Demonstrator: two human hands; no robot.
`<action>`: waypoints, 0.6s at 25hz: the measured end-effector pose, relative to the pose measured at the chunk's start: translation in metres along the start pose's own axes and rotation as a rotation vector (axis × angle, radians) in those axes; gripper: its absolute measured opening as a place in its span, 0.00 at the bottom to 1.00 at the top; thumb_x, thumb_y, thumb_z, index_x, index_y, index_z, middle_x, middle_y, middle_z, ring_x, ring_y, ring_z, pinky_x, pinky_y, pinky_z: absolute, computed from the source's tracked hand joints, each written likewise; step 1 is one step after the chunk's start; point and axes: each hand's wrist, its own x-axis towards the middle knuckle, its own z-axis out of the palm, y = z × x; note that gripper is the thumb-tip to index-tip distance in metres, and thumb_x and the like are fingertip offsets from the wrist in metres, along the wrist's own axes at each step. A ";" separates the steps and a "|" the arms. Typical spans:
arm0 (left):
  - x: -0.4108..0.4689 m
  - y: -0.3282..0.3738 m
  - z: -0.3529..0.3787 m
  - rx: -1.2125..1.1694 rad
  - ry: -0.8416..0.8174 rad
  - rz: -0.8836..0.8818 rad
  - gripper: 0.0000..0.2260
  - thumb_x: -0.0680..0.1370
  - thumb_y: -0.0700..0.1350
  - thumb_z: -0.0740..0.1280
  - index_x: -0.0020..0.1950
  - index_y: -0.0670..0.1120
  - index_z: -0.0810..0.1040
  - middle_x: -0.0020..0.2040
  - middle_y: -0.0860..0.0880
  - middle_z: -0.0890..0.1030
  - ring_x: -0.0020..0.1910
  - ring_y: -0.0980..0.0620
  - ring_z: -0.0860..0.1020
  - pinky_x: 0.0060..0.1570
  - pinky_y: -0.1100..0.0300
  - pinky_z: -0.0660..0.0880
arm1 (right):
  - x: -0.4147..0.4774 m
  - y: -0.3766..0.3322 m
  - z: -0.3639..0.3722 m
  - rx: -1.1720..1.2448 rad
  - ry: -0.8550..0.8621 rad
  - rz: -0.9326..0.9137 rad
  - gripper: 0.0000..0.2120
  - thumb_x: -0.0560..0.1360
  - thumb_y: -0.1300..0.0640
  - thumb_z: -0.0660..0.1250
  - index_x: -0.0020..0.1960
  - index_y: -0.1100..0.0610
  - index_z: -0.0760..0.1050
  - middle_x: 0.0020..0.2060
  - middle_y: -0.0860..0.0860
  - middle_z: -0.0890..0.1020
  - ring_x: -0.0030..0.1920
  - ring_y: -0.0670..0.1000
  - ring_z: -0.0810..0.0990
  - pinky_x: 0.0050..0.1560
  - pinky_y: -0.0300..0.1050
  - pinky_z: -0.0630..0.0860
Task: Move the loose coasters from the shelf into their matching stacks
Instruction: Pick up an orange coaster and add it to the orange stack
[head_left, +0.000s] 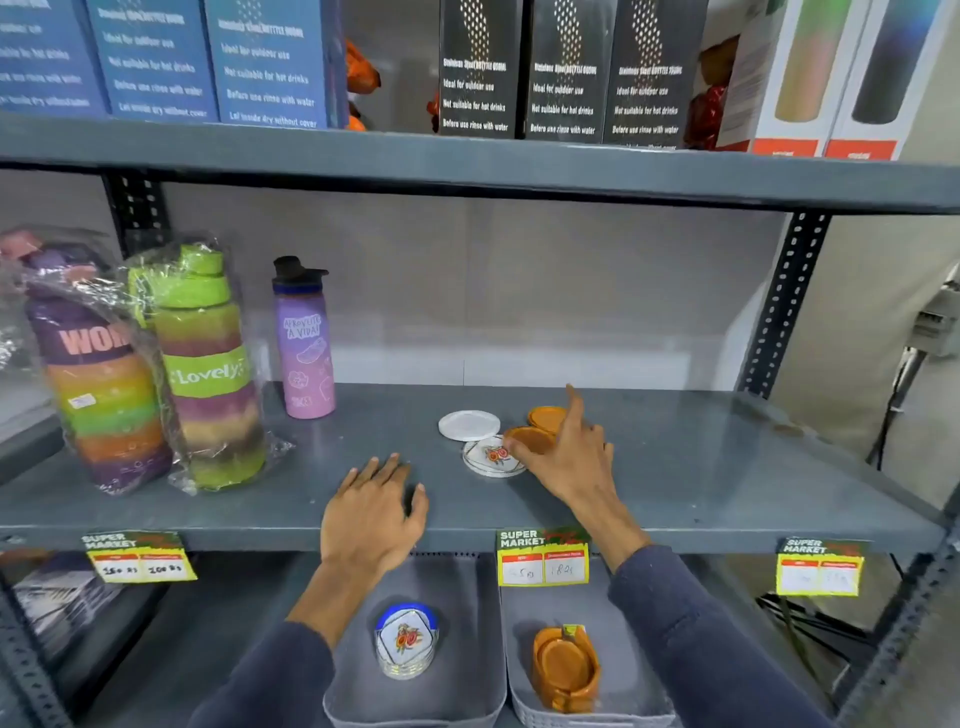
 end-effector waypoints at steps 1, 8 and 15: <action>0.002 -0.003 0.001 0.002 -0.002 0.002 0.26 0.78 0.56 0.52 0.71 0.48 0.73 0.74 0.50 0.72 0.74 0.48 0.68 0.73 0.51 0.63 | 0.006 0.002 0.004 -0.017 -0.023 0.019 0.55 0.68 0.32 0.74 0.82 0.50 0.46 0.71 0.57 0.74 0.72 0.62 0.70 0.70 0.62 0.65; 0.007 -0.007 0.010 0.027 0.015 0.026 0.24 0.79 0.55 0.55 0.73 0.51 0.69 0.76 0.53 0.68 0.77 0.51 0.64 0.76 0.53 0.59 | 0.022 0.022 0.020 -0.101 -0.036 0.030 0.54 0.68 0.35 0.76 0.81 0.50 0.48 0.67 0.57 0.78 0.70 0.63 0.72 0.69 0.61 0.62; 0.004 -0.007 0.007 0.020 0.003 0.030 0.25 0.79 0.56 0.54 0.74 0.51 0.69 0.77 0.53 0.68 0.77 0.51 0.64 0.77 0.54 0.58 | 0.025 0.027 0.028 -0.087 -0.041 0.024 0.52 0.66 0.32 0.76 0.78 0.49 0.52 0.68 0.56 0.77 0.70 0.60 0.73 0.67 0.60 0.63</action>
